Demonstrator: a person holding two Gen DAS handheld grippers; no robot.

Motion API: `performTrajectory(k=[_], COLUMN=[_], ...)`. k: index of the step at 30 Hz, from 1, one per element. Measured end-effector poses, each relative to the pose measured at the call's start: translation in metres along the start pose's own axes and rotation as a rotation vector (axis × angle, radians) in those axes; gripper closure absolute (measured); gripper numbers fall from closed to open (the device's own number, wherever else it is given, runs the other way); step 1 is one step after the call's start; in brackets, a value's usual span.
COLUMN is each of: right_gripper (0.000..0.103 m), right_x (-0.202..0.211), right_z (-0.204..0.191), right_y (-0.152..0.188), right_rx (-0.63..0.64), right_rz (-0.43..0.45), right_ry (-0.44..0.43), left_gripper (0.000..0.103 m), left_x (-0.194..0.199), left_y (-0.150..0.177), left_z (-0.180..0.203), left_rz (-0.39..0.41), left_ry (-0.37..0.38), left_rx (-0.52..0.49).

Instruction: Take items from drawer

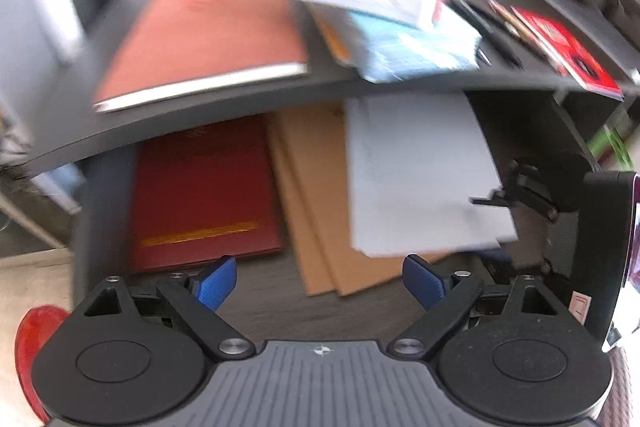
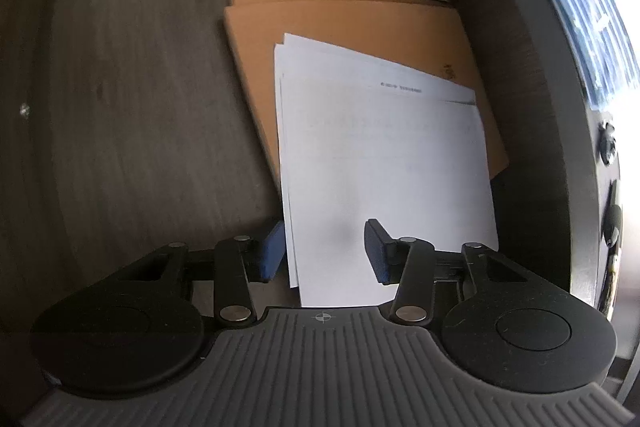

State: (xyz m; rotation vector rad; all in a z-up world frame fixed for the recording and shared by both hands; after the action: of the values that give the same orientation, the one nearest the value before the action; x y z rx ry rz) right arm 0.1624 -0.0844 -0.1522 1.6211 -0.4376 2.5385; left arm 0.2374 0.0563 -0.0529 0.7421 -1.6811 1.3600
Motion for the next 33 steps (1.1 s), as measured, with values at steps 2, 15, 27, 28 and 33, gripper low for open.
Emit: performTrajectory(k=[2, 15, 27, 28, 33], right_gripper=[0.079, 0.097, 0.097, 0.097, 0.089], right_x=[0.000, 0.023, 0.011, 0.010, 0.002], right_z=[0.003, 0.025, 0.034, 0.034, 0.035], right_y=[0.003, 0.034, 0.051, 0.052, 0.050], right_rx=[-0.034, -0.128, -0.146, -0.147, -0.135], right_rz=[0.014, 0.120, 0.155, 0.159, 0.182], right_ry=[-0.031, -0.001, 0.096, 0.104, 0.163], left_gripper=[0.017, 0.012, 0.010, 0.010, 0.011], left_x=[-0.015, -0.073, -0.096, -0.093, -0.082], left_y=[-0.009, -0.023, -0.011, -0.010, -0.005], left_z=[0.006, 0.027, 0.007, 0.006, 0.002], left_rz=[-0.058, -0.233, -0.293, -0.274, -0.238], left_ry=[0.004, 0.014, 0.203, 0.214, 0.267], left_rx=[-0.042, -0.037, 0.446, 0.477, 0.560])
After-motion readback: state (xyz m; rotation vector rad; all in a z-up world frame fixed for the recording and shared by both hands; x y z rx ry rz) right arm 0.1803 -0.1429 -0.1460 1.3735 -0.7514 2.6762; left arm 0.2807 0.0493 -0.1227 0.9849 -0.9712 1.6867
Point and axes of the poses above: each gripper's, at about its wrist camera, not at the fingertips, and x roughly against the way its jaws point, z to its right, y to its underside, the point moved 4 cm from there along -x, roughly the way its jaws point, and after that the axes turned 6 degrees about -y, right-handed, at the moved point
